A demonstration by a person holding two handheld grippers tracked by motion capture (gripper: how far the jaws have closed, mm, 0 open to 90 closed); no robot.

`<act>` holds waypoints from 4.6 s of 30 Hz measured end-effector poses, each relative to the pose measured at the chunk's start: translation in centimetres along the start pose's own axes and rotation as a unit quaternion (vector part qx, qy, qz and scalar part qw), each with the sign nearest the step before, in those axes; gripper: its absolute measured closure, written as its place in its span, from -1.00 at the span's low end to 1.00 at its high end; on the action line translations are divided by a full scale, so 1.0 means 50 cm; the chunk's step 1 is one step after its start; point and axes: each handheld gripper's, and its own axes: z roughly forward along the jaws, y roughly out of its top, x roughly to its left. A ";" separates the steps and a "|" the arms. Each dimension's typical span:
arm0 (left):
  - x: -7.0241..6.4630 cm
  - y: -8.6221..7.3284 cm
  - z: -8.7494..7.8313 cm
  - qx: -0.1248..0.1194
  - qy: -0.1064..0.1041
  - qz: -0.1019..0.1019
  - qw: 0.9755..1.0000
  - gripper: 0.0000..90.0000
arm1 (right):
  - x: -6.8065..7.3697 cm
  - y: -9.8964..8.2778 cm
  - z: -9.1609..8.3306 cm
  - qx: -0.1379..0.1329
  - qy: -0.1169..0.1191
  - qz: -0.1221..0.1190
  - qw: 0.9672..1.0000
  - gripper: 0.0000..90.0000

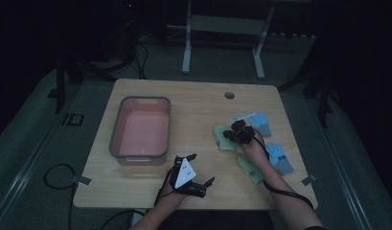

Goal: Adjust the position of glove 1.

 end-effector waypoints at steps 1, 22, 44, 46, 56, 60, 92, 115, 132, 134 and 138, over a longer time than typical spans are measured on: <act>0.000 0.000 0.000 0.000 0.000 0.000 1.000 -0.99 | 0.000 0.000 0.000 0.000 0.000 0.000 1.000 0.94; -0.002 0.000 0.000 0.001 0.002 0.004 1.000 -0.99 | 0.137 0.017 -0.121 -0.055 -0.017 0.023 0.998 0.94; -0.002 0.000 0.000 0.000 0.001 0.007 1.000 -0.99 | 0.164 -0.033 -0.006 -0.007 -0.053 0.058 0.997 0.81; -0.002 0.000 0.000 0.001 0.002 0.007 1.000 -0.99 | 0.162 -0.039 0.006 -0.002 -0.055 0.065 0.996 0.79; -0.002 0.000 0.000 0.000 0.001 0.007 1.000 -0.99 | 0.155 -0.036 -0.005 -0.006 -0.042 0.047 0.998 0.45; -0.002 0.000 0.000 0.000 0.001 0.006 1.000 -0.99 | 0.143 -0.034 -0.031 -0.006 -0.026 0.039 0.999 0.36; -0.002 0.000 0.000 0.000 0.003 0.007 1.000 -0.99 | 0.027 -0.189 -0.189 0.036 0.001 -0.031 0.999 0.44; -0.001 0.000 0.000 -0.001 0.002 0.004 1.000 -0.99 | 0.041 -0.151 -0.202 -0.006 -0.049 0.010 0.999 0.93; -0.001 0.000 -0.001 -0.002 0.002 0.005 1.000 -0.99 | 0.053 -0.075 -0.169 -0.015 -0.146 0.062 0.987 0.93; -0.001 0.000 -0.001 -0.002 0.001 0.004 1.000 -0.99 | 0.049 -0.080 -0.149 -0.004 -0.147 0.067 0.987 0.93; -0.001 0.000 0.000 -0.002 0.001 0.005 1.000 -0.99 | 0.034 -0.095 -0.118 0.018 -0.146 0.081 0.986 0.93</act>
